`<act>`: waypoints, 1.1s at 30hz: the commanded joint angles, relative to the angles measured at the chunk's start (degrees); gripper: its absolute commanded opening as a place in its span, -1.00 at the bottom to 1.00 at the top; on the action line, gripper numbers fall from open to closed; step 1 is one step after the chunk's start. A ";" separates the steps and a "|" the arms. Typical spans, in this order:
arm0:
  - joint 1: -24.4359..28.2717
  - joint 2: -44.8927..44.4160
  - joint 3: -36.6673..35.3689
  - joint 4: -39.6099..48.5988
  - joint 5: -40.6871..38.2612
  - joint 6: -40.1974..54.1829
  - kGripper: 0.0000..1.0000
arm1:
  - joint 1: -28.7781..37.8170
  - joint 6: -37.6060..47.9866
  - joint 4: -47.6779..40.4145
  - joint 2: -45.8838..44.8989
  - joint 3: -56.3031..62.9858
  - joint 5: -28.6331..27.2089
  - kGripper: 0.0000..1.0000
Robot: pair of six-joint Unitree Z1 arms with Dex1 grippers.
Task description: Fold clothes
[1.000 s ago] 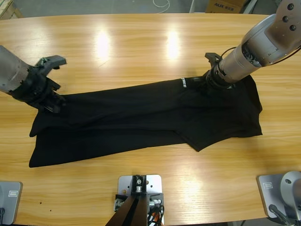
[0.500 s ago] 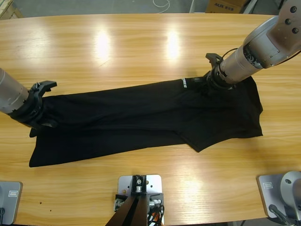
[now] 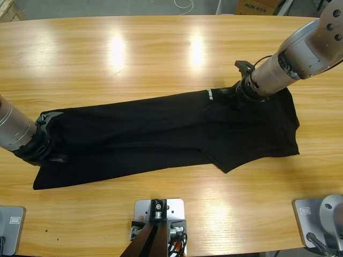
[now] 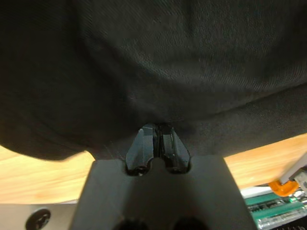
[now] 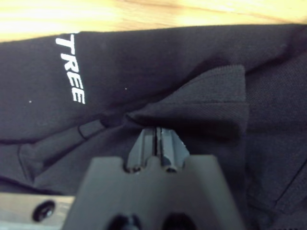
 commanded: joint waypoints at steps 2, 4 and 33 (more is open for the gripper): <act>2.36 -19.22 1.80 6.58 -3.59 -7.70 -1.00 | 0.63 -0.20 0.22 4.80 4.43 -0.51 -1.00; 5.21 -18.79 2.19 4.80 -5.61 -7.74 -1.00 | 0.63 -0.20 0.68 3.60 4.22 -0.51 -1.00; 18.61 12.62 4.67 -30.65 -28.20 1.02 1.00 | -8.24 -4.42 18.13 -6.98 -5.85 -9.74 1.00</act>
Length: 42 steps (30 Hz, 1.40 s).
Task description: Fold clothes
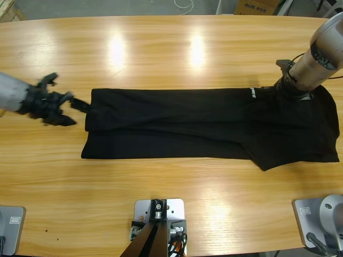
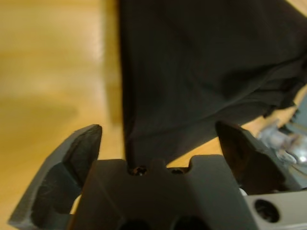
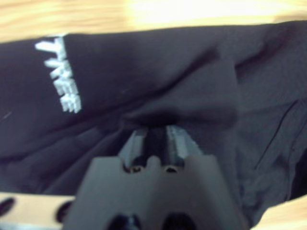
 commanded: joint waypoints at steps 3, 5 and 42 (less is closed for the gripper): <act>1.11 10.65 3.03 -6.30 -4.54 2.37 1.00 | 2.43 -1.06 3.45 -4.20 -3.11 0.67 1.00; 0.94 11.01 3.10 -5.53 -4.59 2.37 1.00 | 2.43 -1.06 3.38 -4.05 -3.36 0.44 1.00; -2.35 11.38 5.37 -10.29 -4.16 4.39 -1.00 | 2.43 -0.48 1.89 -1.26 -3.33 0.26 1.00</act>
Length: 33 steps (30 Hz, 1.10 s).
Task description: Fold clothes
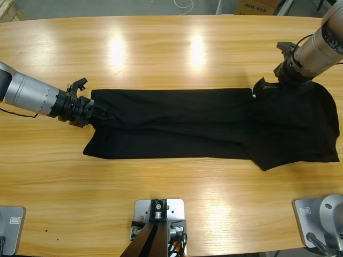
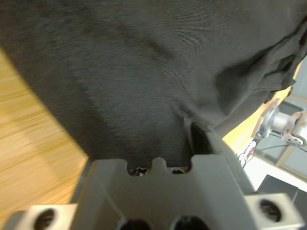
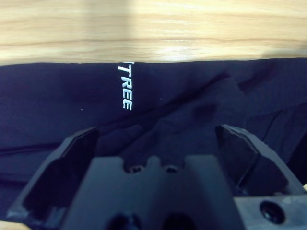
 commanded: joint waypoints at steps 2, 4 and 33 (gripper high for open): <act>1.49 3.76 3.23 2.70 0.65 2.87 -1.00 | 0.59 -0.26 -0.52 2.00 1.30 -0.13 1.00; 1.56 3.55 3.23 3.27 1.87 3.83 -1.00 | 0.59 -0.19 -0.52 1.93 1.35 -0.13 1.00; 30.46 -11.88 -51.84 81.24 33.65 31.89 -1.00 | 0.59 0.34 -2.02 2.67 0.77 0.05 1.00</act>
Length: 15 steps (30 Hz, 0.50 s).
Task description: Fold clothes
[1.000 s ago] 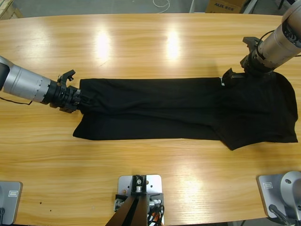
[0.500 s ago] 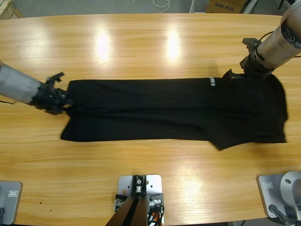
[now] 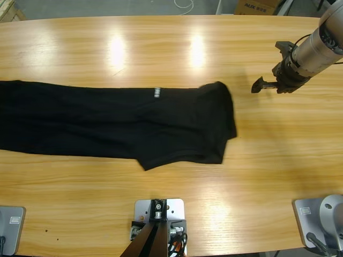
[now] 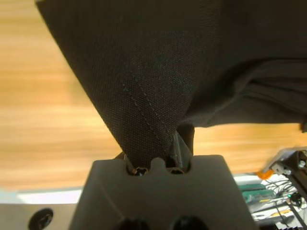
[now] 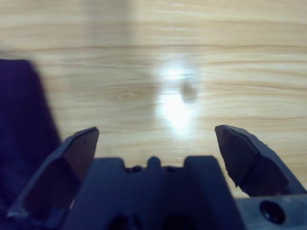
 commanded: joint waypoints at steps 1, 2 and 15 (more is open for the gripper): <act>-1.32 -1.81 -17.88 14.59 1.31 1.60 -1.00 | 0.59 0.32 -0.66 2.16 0.55 0.04 1.00; -3.72 -0.98 -21.27 16.40 0.80 1.14 -1.00 | 0.59 0.32 -0.66 2.12 0.62 0.04 1.00; -33.57 11.22 -41.71 20.66 -7.32 -12.73 -1.00 | 0.59 0.25 -0.94 2.89 1.02 -0.40 1.00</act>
